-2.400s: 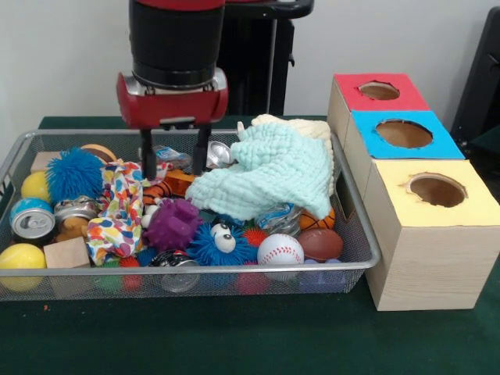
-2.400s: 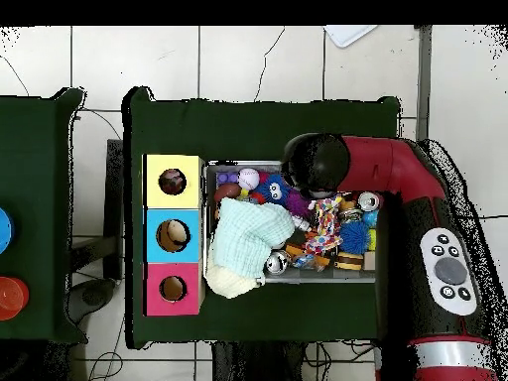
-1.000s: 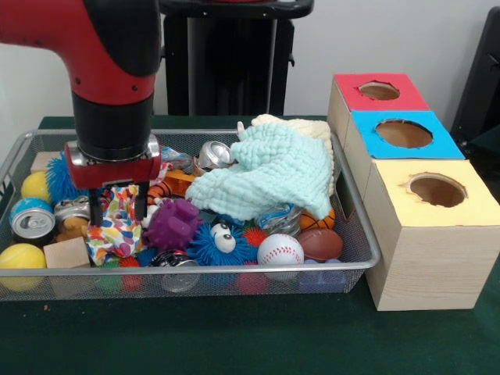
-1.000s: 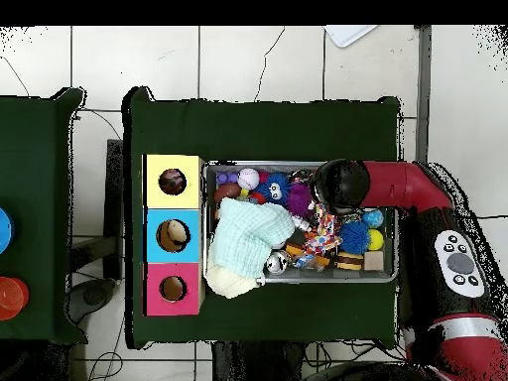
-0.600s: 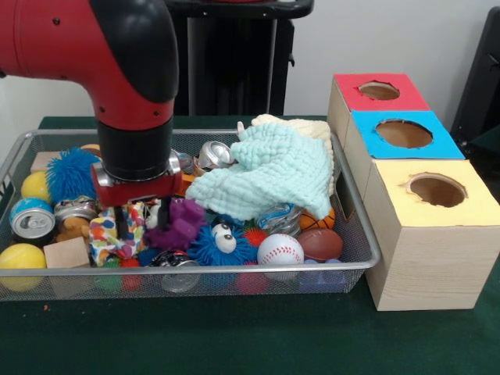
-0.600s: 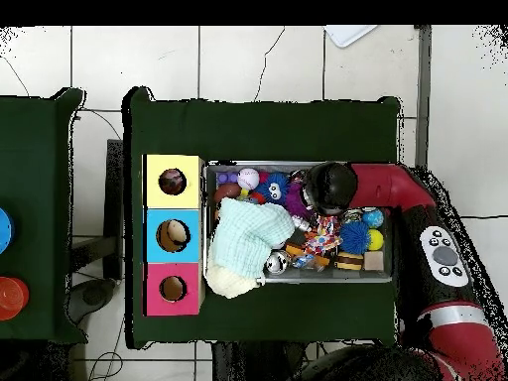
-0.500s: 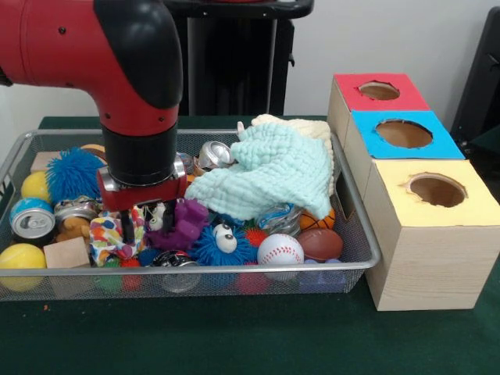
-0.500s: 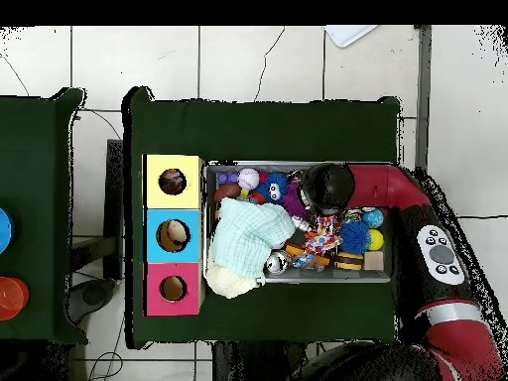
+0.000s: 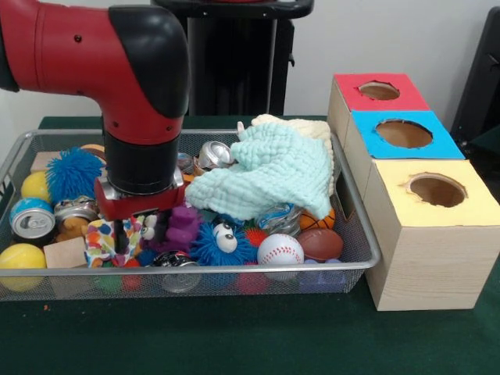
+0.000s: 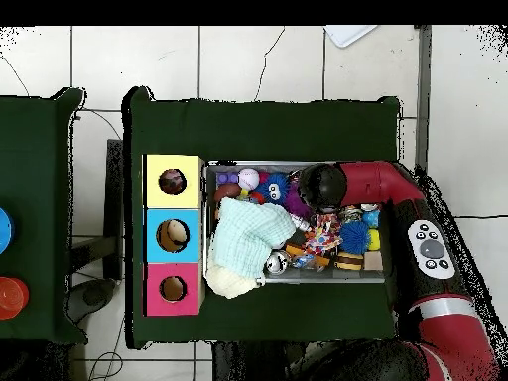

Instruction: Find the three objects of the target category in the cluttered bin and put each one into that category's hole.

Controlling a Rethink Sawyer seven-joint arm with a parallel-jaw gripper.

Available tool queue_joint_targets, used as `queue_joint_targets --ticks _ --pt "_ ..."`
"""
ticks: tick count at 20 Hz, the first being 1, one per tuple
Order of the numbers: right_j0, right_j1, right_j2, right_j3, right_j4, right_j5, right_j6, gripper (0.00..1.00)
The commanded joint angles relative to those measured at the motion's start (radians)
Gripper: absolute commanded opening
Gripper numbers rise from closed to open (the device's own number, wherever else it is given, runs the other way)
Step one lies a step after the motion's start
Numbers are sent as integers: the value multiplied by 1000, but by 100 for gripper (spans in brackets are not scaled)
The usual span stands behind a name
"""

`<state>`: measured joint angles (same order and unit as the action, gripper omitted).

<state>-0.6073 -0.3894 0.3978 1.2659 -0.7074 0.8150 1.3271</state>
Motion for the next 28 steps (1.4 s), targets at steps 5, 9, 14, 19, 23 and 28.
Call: queue_joint_targets --ticks 5,9,14,19,23,28 --pt "57 -35 2 -2 -82 60 -175 100" --pt "65 -92 -5 16 -69 113 -187 100" --pt "74 -117 -25 30 -68 142 -180 0" --pt "73 -120 -36 39 -75 126 -163 0" --pt "73 -124 -31 37 -77 124 -175 0" --pt "78 -162 -25 40 -52 169 -182 0"
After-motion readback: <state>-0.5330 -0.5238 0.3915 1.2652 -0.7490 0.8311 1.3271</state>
